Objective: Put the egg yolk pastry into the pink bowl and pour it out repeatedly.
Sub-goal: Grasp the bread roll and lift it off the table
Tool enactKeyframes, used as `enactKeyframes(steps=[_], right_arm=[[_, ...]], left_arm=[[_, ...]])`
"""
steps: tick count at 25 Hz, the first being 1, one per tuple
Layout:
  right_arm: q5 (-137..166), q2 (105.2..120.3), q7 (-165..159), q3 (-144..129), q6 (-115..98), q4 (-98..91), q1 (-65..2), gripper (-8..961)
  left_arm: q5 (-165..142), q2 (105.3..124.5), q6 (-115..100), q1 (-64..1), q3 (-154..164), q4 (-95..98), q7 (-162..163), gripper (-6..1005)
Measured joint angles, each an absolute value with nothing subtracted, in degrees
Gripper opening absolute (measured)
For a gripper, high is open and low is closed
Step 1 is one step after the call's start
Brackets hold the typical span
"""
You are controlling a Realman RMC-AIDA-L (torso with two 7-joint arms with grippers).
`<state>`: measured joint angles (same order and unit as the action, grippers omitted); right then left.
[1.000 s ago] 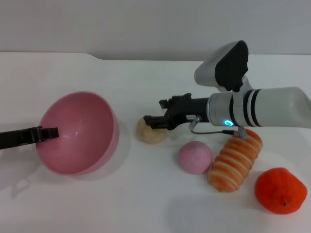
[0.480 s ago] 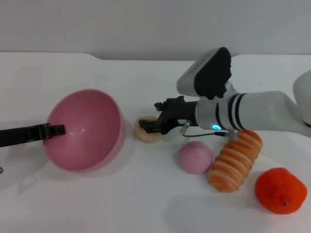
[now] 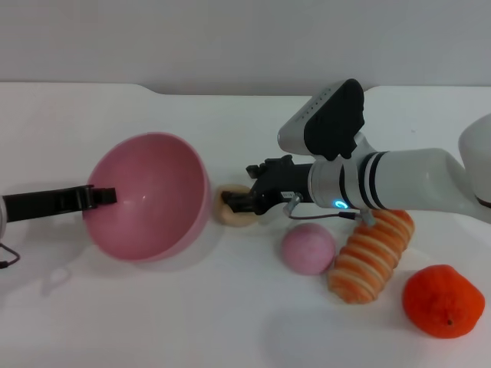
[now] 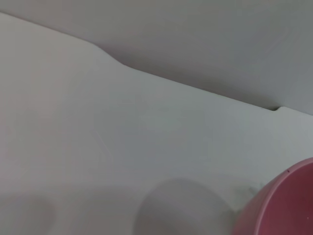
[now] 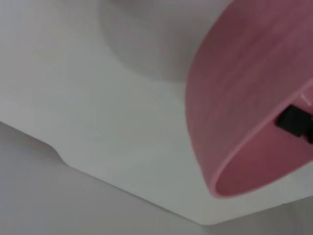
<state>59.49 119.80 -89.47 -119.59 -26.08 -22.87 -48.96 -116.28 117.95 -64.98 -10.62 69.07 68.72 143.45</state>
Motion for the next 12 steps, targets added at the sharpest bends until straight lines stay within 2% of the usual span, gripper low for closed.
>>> enactKeyframes(steps=[12], right_arm=[[59.2, 119.83, -89.9, -119.8, -24.9, -21.8, -49.1, 702]], left_arm=[[-116.3, 117.86, -64.6, -11.6, 69.6, 68.0, 143.5, 0]])
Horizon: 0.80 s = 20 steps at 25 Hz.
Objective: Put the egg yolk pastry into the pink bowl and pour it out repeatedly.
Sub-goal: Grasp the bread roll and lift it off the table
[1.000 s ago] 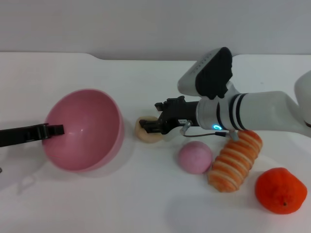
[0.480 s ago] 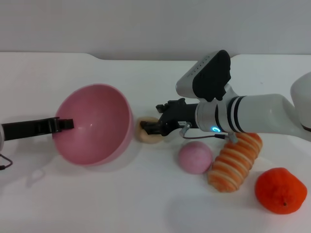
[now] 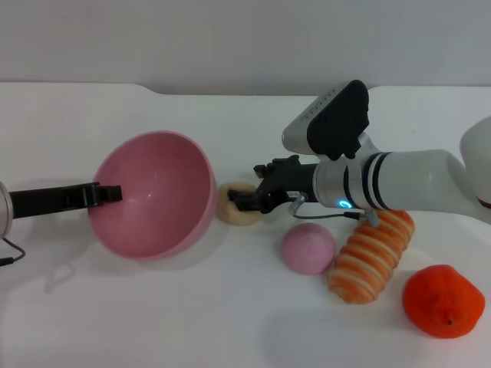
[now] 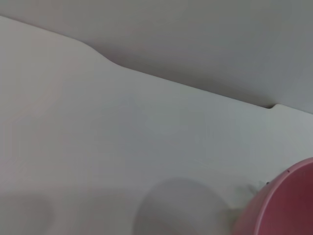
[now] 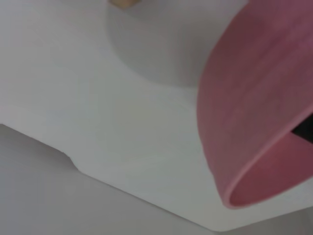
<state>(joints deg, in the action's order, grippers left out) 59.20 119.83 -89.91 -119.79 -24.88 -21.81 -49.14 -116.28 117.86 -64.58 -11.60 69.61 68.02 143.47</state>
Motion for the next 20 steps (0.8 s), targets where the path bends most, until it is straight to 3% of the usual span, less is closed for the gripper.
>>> enactKeyframes(steps=[20], right_arm=[[59.0, 119.88, -89.4, -119.6, -24.8, -21.0, -48.8, 700]], left_arm=[[-116.3, 117.86, -63.7, -14.5, 70.0, 65.5, 143.6, 0]])
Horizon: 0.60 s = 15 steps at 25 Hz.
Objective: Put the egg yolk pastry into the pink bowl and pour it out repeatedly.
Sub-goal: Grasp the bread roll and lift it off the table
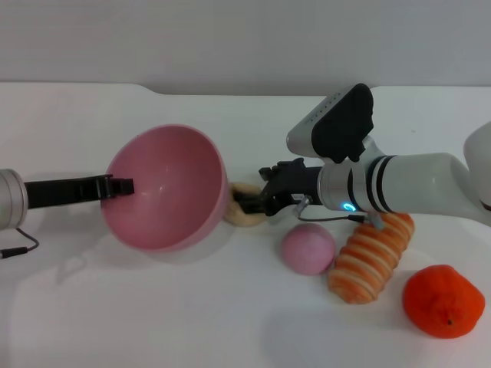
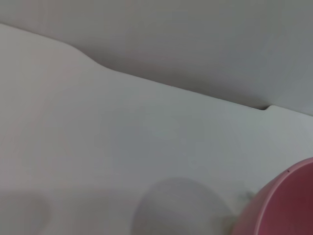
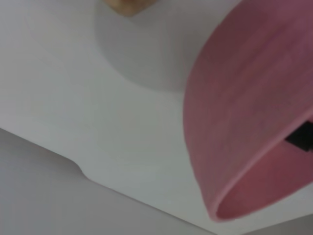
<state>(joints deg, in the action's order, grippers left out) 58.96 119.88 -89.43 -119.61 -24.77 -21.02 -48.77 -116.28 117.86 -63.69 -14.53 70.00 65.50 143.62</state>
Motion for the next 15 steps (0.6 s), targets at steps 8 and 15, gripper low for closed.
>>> enactKeyframes(steps=[8, 15], right_arm=[[59.1, 119.89, -89.4, -119.8, -26.4, -22.1, -48.9, 699], [59.0, 119.88, -89.8, -121.2, -26.8, -22.4, -49.2, 608]], left_arm=[[-116.3, 117.82, -63.4, -14.6, 70.0, 65.5, 144.1, 1], [-116.3, 117.58, -63.5, -14.6, 69.8, 65.5, 144.1, 1]])
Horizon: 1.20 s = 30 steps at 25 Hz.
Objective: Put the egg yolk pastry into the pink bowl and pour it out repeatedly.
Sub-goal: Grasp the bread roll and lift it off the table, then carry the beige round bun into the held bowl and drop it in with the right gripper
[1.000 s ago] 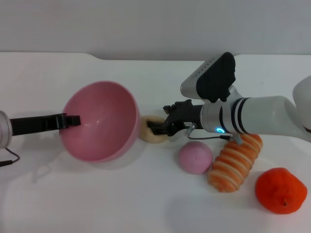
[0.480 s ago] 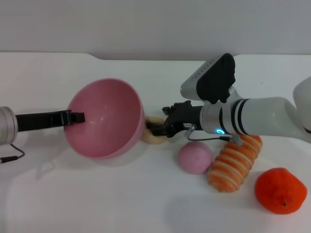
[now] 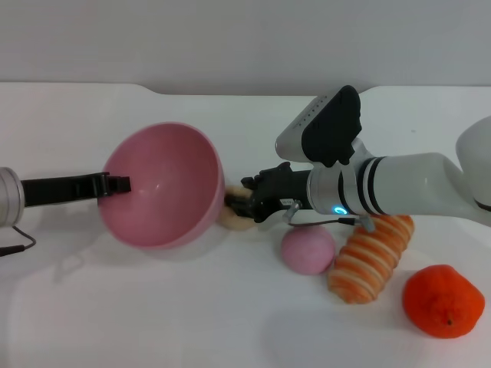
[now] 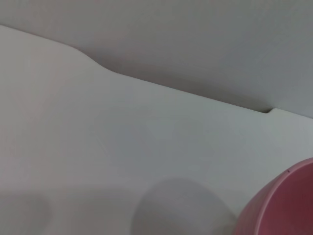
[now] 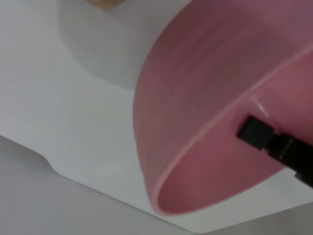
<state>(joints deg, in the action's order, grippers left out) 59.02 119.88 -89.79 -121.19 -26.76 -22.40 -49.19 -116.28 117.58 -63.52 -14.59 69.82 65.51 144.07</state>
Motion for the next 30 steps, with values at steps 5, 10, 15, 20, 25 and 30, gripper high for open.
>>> enactKeyframes(steps=[5, 10, 15, 20, 25, 30], right_arm=[[59.0, 119.88, -89.8, -121.1, -27.8, -22.5, -49.1, 426], [59.0, 119.61, -89.7, -117.4, -29.7, -22.8, -47.9, 306], [59.3, 119.03, -88.6, -111.2, -32.9, -23.3, -46.2, 252], [59.4, 118.36, -82.9, -101.8, -37.3, -25.1, -43.4, 229], [64.2, 116.52, -80.4, -93.3, -44.1, -36.0, -39.0, 197], [83.3, 117.32, -87.3, -89.3, -52.5, -52.9, -35.4, 162]], left_arm=[[-117.1, 117.37, -63.9, -15.0, 69.3, 65.9, 144.1, 0], [-120.3, 117.35, -65.1, -16.8, 69.1, 65.7, 144.6, 0], [-124.1, 117.39, -65.7, -18.3, 69.1, 65.6, 145.9, 1], [-125.4, 117.29, -66.2, -19.1, 68.4, 65.5, 146.5, 1], [-127.7, 117.33, -67.4, -21.6, 68.3, 63.8, 146.9, 1], [-131.3, 117.64, -68.1, -25.8, 68.9, 61.3, 148.9, 1]])
